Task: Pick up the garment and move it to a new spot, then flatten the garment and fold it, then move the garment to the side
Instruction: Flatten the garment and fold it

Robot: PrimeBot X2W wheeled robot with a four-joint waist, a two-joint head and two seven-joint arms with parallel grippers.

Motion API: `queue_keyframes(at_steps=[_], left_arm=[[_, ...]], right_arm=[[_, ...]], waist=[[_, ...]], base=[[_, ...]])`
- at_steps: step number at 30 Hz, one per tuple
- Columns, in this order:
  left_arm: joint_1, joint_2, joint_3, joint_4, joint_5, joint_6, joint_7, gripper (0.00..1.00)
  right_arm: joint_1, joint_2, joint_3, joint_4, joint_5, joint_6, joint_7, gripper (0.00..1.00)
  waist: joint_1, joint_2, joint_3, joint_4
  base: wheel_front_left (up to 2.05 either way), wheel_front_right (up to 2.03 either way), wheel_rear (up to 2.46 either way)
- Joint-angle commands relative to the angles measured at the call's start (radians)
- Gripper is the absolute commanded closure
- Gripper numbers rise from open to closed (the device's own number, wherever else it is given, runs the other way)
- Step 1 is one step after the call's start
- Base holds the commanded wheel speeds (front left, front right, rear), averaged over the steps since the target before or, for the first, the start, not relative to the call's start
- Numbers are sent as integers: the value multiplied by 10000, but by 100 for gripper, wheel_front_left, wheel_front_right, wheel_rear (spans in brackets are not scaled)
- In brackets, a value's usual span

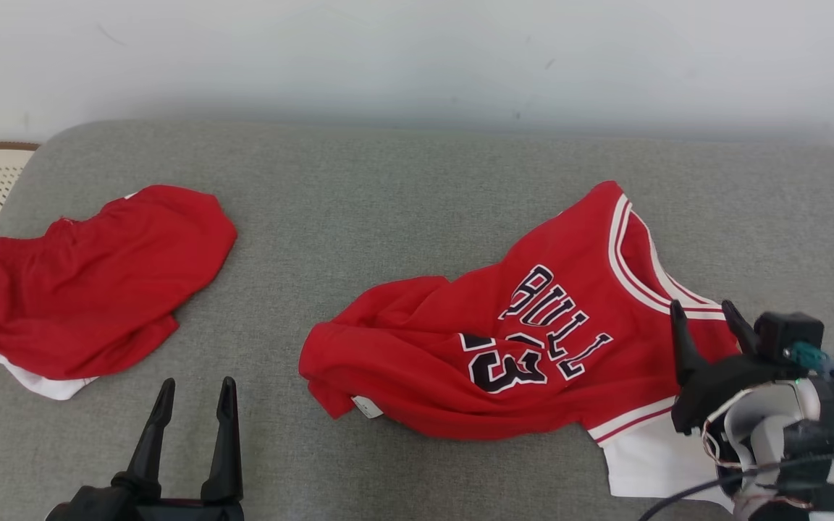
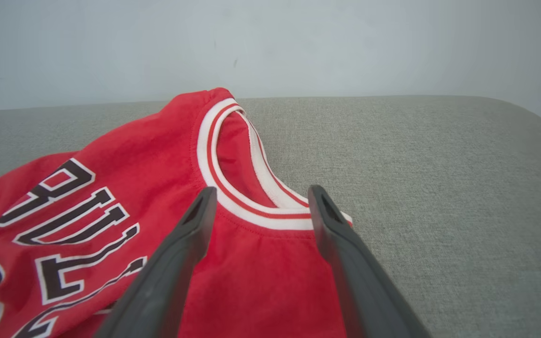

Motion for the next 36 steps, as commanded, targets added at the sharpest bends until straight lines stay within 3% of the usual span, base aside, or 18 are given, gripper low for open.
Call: queue_keyframes(at_steps=[1, 17, 30, 31, 33, 36], left_arm=[[-70, 0, 4, 74, -40, -42, -38, 0], [-630, 0, -475, 206, -326, -27, -38, 0], [-999, 1, -752, 250, -542, 10, -39, 0], [-1029, 0, -766, 264, -559, 4, -39, 0], [-1056, 1, -797, 272, -563, 16, -39, 0], [-1018, 1, -795, 297, -592, 32, -39, 0]], right_arm=[[-406, -107, 207, 341, 125, 1, 39, 0], [-3891, -695, 1825, 4024, 982, 1, 206, 0], [-4943, -998, 2353, 5682, 1485, 1, 292, 0], [-4967, -1016, 2351, 5734, 1573, 1, 347, 14], [-4994, -1047, 2440, 5828, 1644, 1, 502, 100], [-4991, -1171, 2582, 5914, 1738, 1, 496, 100]], waist=[[0, -1, 30, 120], [0, -1, 946, 1079], [0, -1, 1531, 1656], [0, -1, 1574, 1692], [0, -1, 1645, 1748], [0, -1, 1709, 1776]], base=[[0, 0, 0], [0, 0, 0], [0, 0, 0], [0, 0, 0], [0, 0, 0], [0, 0, 0]])
